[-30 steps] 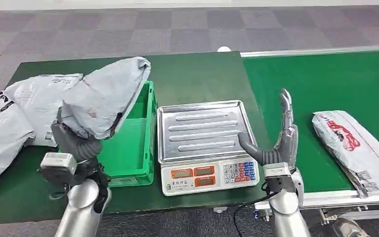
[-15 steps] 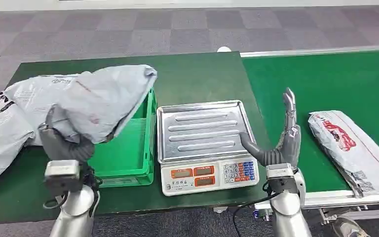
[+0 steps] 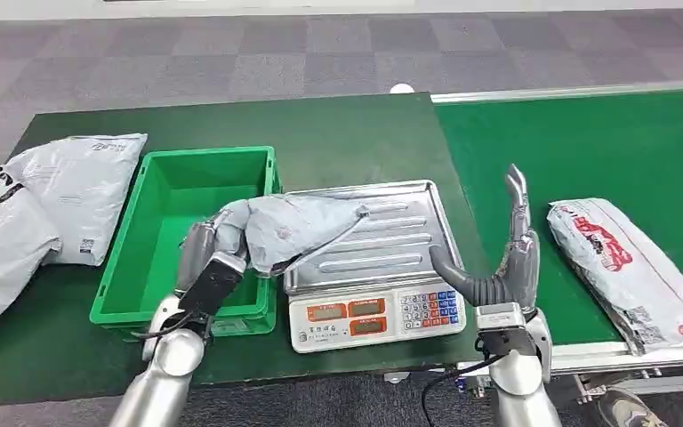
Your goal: Moved the parcel from conveyor to table for the left to box.
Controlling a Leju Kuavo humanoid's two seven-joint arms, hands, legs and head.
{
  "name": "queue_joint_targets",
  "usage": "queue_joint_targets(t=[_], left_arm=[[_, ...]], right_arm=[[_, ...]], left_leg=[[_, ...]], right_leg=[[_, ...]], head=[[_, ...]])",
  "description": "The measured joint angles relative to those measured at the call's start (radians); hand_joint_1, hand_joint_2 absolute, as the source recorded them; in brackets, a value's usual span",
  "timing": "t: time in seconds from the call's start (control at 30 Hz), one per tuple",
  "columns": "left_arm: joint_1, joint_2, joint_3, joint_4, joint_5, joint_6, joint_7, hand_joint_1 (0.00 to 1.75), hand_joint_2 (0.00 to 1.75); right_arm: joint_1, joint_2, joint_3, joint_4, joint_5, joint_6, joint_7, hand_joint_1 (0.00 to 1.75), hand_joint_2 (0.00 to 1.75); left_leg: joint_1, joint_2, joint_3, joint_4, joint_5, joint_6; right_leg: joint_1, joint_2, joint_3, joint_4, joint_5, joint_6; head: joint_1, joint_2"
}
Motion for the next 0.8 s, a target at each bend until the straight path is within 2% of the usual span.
queue_joint_targets(t=[0.33, 0.37, 0.4, 0.43, 0.57, 0.8], left_arm=[[-0.046, -0.018, 0.057, 0.119, 0.0, -0.018, 0.039, 1.75, 1.75], [-0.048, -0.02, 0.062, 0.126, 0.001, -0.018, 0.039, 1.62, 1.75], [-0.05, -0.022, 0.066, 0.132, 0.002, -0.018, 0.039, 0.19, 1.75], [-0.053, -0.023, 0.069, 0.14, 0.002, -0.019, 0.039, 0.0, 1.75], [-0.06, -0.029, 0.089, 0.161, 0.011, 0.039, 0.023, 0.0, 1.75], [-0.052, -0.053, 0.18, 0.093, 0.144, 0.383, -0.197, 0.0, 1.75]], right_arm=[[-0.002, 0.0, 0.0, 0.006, 0.005, -0.019, -0.008, 0.0, 1.75], [-0.003, 0.0, 0.0, 0.006, 0.005, -0.019, -0.008, 0.0, 1.75], [-0.003, 0.0, 0.0, 0.006, 0.005, -0.019, -0.009, 0.0, 1.75], [-0.003, 0.0, 0.0, 0.006, 0.005, -0.019, -0.009, 0.0, 1.75], [-0.004, 0.0, 0.0, 0.007, 0.005, -0.024, -0.011, 0.0, 1.75], [-0.018, 0.0, 0.006, 0.016, -0.009, -0.027, -0.007, 0.0, 1.75]], left_leg=[[0.0, 0.0, 0.0, 0.0, 0.0, 0.0], [0.0, 0.0, 0.0, 0.0, 0.0, 0.0], [0.0, 0.0, 0.0, 0.0, 0.0, 0.0], [0.0, -0.001, 0.0, 0.0, 0.0, 0.0], [0.0, -0.001, 0.0, 0.0, 0.0, 0.0], [0.0, -0.002, 0.0, 0.0, 0.0, 0.0]], right_leg=[[0.0, 0.0, 0.0, 0.0, 0.0, 0.0], [0.0, 0.0, 0.0, 0.0, 0.0, 0.0], [0.0, 0.0, 0.0, 0.0, 0.0, 0.0], [0.0, 0.0, 0.001, 0.0, 0.0, 0.0], [0.0, -0.001, 0.001, 0.0, 0.0, 0.0], [0.0, -0.001, 0.001, 0.0, 0.0, 0.0]], head=[[0.0, 0.0], [0.0, 0.0], [0.0, 0.0], [0.0, 0.0], [0.0, 0.0], [0.0, 0.0]])
